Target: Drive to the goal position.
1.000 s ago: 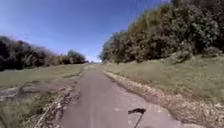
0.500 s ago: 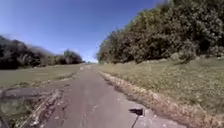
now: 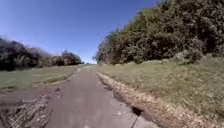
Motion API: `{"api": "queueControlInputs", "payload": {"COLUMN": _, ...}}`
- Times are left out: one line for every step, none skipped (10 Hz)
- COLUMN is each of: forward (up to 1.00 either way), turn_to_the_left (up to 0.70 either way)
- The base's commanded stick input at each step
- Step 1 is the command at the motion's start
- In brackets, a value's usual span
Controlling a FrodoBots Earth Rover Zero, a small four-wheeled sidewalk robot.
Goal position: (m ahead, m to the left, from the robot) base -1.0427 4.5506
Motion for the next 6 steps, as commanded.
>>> {"api": "queueControlInputs", "payload": {"forward": 0.85, "turn_to_the_left": 0.0}}
{"api": "queueControlInputs", "payload": {"forward": 0.85, "turn_to_the_left": 0.0}}
{"api": "queueControlInputs", "payload": {"forward": 0.85, "turn_to_the_left": 0.0}}
{"api": "queueControlInputs", "payload": {"forward": 0.85, "turn_to_the_left": 0.05}}
{"api": "queueControlInputs", "payload": {"forward": 0.85, "turn_to_the_left": 0.23}}
{"api": "queueControlInputs", "payload": {"forward": 0.85, "turn_to_the_left": 0.27}}
